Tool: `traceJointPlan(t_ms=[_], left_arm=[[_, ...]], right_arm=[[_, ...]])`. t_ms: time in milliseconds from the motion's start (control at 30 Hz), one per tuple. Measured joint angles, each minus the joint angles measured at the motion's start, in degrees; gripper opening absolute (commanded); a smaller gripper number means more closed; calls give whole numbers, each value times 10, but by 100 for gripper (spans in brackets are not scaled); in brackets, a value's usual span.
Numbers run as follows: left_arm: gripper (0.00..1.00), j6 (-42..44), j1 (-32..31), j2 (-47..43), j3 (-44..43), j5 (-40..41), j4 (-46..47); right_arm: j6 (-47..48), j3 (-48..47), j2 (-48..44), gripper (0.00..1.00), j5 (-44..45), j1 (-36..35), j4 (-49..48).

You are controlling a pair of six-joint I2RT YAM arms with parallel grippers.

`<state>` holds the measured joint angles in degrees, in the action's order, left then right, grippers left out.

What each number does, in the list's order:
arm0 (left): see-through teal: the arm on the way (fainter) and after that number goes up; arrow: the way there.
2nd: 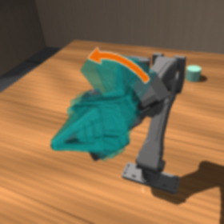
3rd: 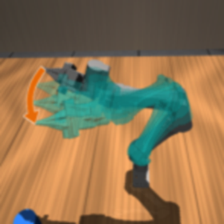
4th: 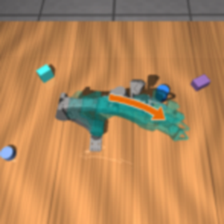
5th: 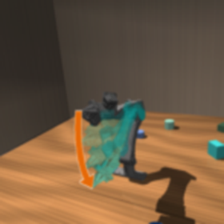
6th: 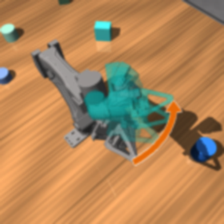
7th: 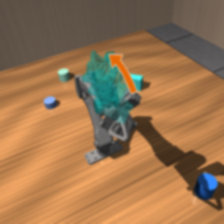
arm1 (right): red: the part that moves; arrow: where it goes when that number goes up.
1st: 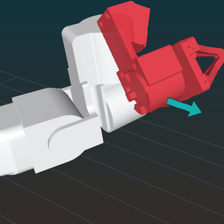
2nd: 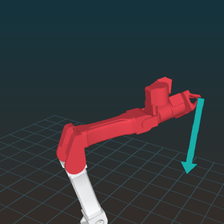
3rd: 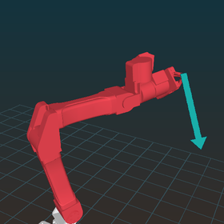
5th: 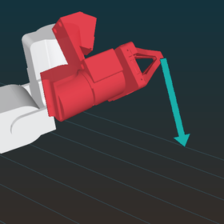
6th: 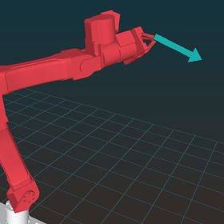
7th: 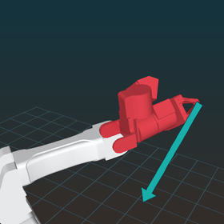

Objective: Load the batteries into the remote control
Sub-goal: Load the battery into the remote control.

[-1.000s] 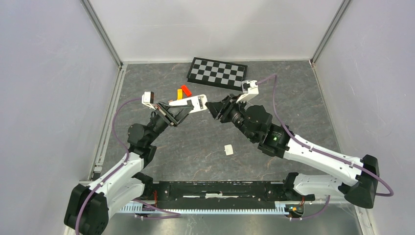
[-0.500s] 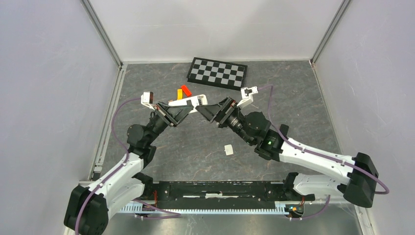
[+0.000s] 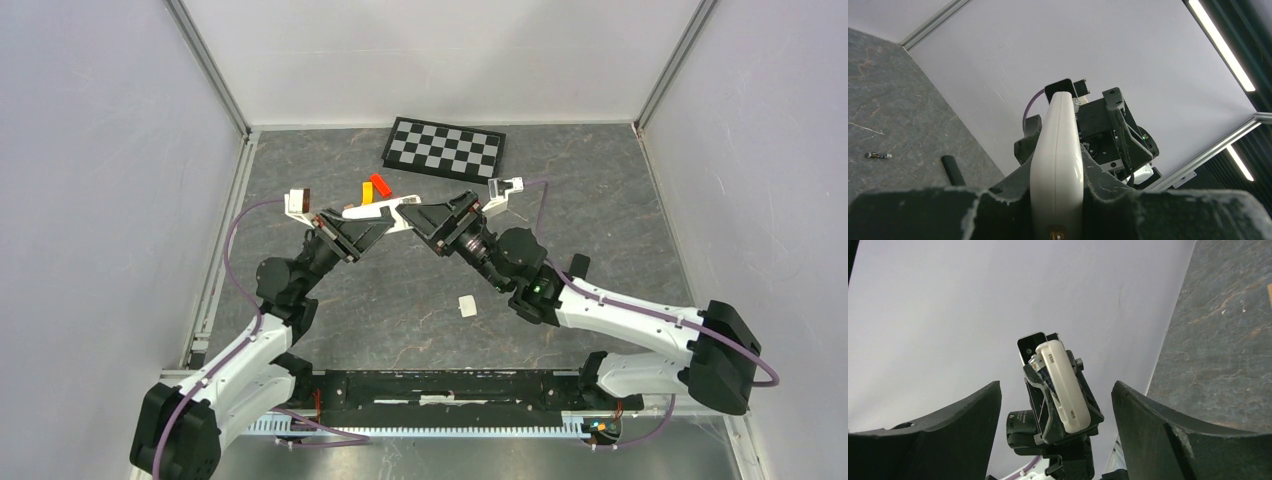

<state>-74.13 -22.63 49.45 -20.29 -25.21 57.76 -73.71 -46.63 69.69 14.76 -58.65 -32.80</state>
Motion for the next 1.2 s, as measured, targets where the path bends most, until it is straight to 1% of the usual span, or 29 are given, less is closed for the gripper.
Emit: traceJointPlan(t_ms=[100,167,367,500,900,1200], left_arm=[[2,4,0,0,0,-7,6],[2,5,0,0,0,-9,12],[2,10,0,0,2,-15,25],[2,13,0,0,9,-19,32],[2,17,0,4,19,-19,54],[2,17,0,6,19,-18,64]], right_arm=[[-14,0,11,76,-8,5,-11],[-24,0,17,75,-12,9,-21],[-40,-1,22,79,-23,14,-41],[-44,-2,22,76,-25,18,-45],[-58,-21,37,56,-55,33,-47],[-66,-23,51,36,-78,37,-49]])
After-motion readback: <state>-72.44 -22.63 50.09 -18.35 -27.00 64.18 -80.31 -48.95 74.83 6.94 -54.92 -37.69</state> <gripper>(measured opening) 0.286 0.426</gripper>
